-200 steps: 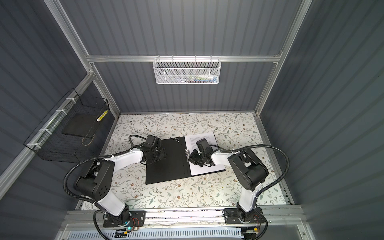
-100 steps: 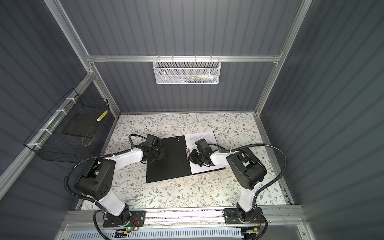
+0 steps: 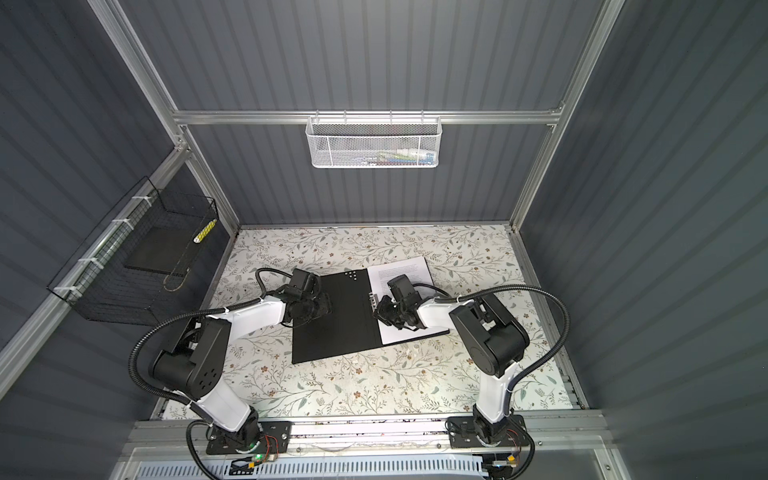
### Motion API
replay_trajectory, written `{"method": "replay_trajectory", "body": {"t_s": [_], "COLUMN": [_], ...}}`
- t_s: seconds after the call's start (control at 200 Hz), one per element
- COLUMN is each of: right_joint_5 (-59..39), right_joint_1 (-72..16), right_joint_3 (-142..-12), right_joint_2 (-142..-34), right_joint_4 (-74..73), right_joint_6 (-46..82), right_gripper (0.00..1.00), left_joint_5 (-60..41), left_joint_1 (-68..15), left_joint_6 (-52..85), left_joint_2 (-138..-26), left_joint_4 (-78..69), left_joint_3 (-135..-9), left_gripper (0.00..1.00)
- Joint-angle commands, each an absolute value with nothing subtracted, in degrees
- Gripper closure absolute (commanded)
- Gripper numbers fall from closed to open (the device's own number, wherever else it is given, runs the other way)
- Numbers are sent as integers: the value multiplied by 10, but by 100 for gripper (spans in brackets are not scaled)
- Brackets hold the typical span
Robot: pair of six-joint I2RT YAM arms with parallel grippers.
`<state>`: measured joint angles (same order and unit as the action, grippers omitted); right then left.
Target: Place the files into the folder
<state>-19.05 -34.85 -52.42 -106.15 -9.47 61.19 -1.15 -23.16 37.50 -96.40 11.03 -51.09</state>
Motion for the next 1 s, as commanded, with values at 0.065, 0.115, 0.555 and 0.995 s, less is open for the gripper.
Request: {"method": "replay_trajectory", "body": {"t_s": [0.065, 0.115, 0.555, 0.995], "right_joint_5": [-226, -231, -245, -183], "right_joint_1": [-355, -355, -356, -248], "right_joint_3": [-520, -523, -509, -544], "right_joint_2": [-1077, -1078, -1022, -865], "right_joint_4": [-47, -44, -50, 151], "right_joint_6": [590, 588, 539, 346], "right_gripper": [100, 100, 51, 1], "left_joint_5": [-2, -2, -43, 56], "left_joint_1": [-225, -225, -225, -224], "left_joint_6": [371, 370, 341, 328], "left_joint_2": [-1014, -1013, -961, -743], "left_joint_4": [226, 227, 242, 307], "left_joint_3": [-467, -470, -534, -495], "left_gripper": [34, 34, 24, 0]}}
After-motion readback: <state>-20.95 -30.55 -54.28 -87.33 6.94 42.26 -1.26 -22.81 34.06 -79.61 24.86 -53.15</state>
